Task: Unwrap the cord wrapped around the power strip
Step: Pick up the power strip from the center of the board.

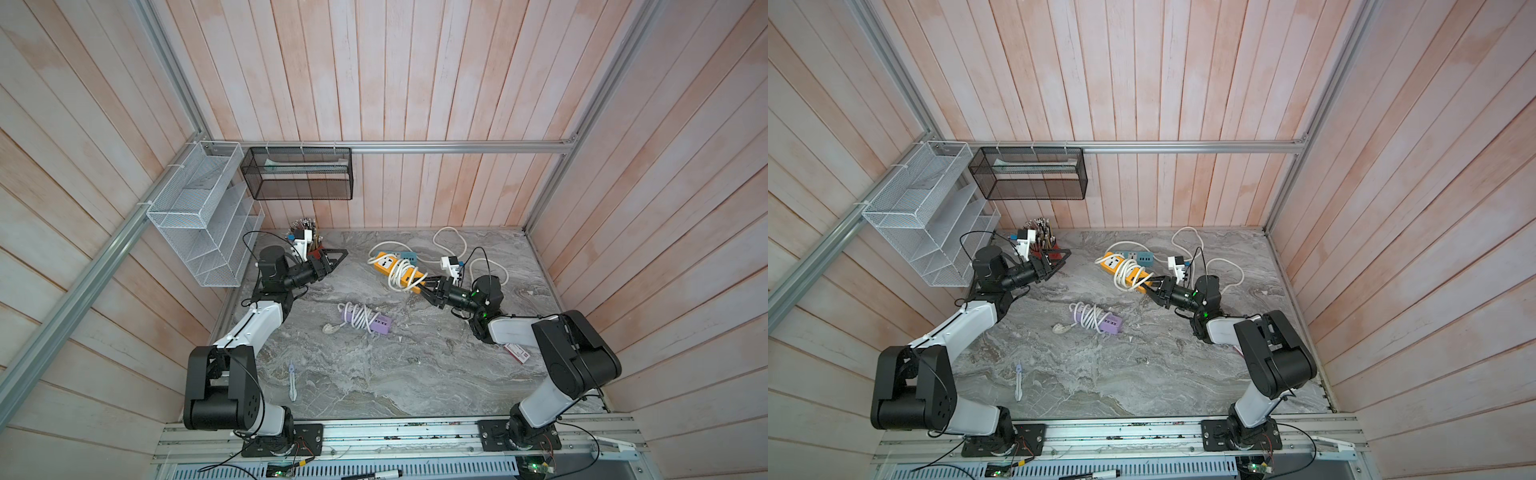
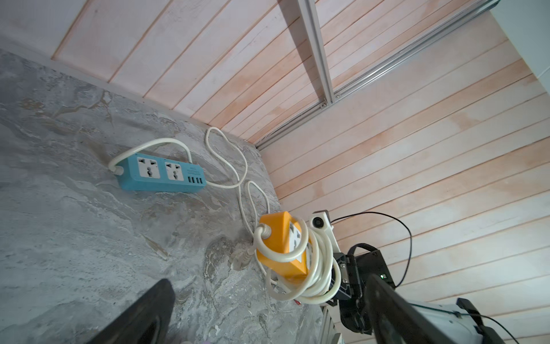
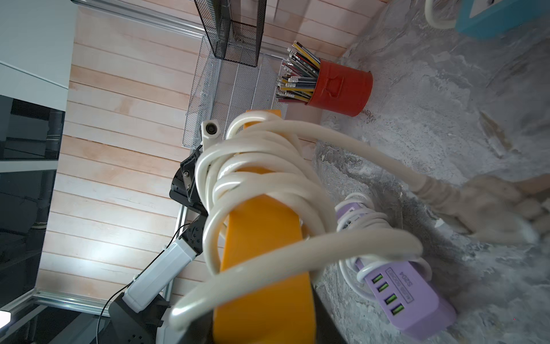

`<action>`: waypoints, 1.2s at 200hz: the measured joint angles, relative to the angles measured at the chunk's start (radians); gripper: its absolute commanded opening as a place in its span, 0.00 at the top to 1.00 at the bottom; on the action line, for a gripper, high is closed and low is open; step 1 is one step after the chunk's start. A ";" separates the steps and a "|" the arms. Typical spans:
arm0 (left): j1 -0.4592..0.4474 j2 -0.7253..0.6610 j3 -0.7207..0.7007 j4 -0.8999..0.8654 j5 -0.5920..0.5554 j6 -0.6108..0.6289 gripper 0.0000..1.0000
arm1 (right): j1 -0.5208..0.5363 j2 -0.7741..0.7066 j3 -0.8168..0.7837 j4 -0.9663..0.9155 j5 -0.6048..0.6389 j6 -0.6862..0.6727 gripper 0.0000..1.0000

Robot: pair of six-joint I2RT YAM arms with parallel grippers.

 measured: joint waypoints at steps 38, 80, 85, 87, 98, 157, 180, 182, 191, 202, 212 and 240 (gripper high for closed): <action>-0.035 0.070 0.013 0.061 0.072 -0.051 0.00 | 0.000 0.000 0.041 -0.014 -0.050 0.044 1.00; -0.087 0.127 0.019 0.136 0.114 -0.116 0.00 | 0.000 -0.023 0.062 -0.051 -0.079 0.048 1.00; -0.088 0.130 0.019 0.146 0.118 -0.124 0.00 | 0.000 -0.026 0.062 -0.056 -0.083 0.049 1.00; -0.089 0.132 0.019 0.151 0.119 -0.127 0.00 | 0.000 -0.026 0.062 -0.058 -0.085 0.049 1.00; -0.092 0.138 0.023 0.171 0.124 -0.142 0.00 | 0.000 -0.028 0.062 -0.063 -0.090 0.049 1.00; -0.117 0.180 0.043 0.276 0.134 -0.218 0.00 | 0.020 -0.028 0.080 -0.086 -0.097 0.050 1.00; -0.139 0.194 0.055 0.296 0.142 -0.236 0.00 | 0.031 -0.028 0.103 -0.085 -0.100 0.051 1.00; -0.140 0.195 0.056 0.298 0.143 -0.238 0.00 | 0.032 -0.028 0.105 -0.085 -0.101 0.050 1.00; -0.149 0.201 0.063 0.304 0.147 -0.244 0.00 | 0.035 -0.028 0.111 -0.084 -0.101 0.051 1.00; -0.158 0.209 0.071 0.321 0.150 -0.254 0.00 | 0.039 -0.028 0.116 -0.085 -0.101 0.053 1.00; -0.164 0.218 0.075 0.345 0.152 -0.271 0.00 | 0.042 -0.028 0.117 -0.084 -0.102 0.054 1.00; -0.182 0.248 0.082 0.397 0.157 -0.311 0.00 | 0.047 -0.028 0.117 -0.085 -0.102 0.057 1.00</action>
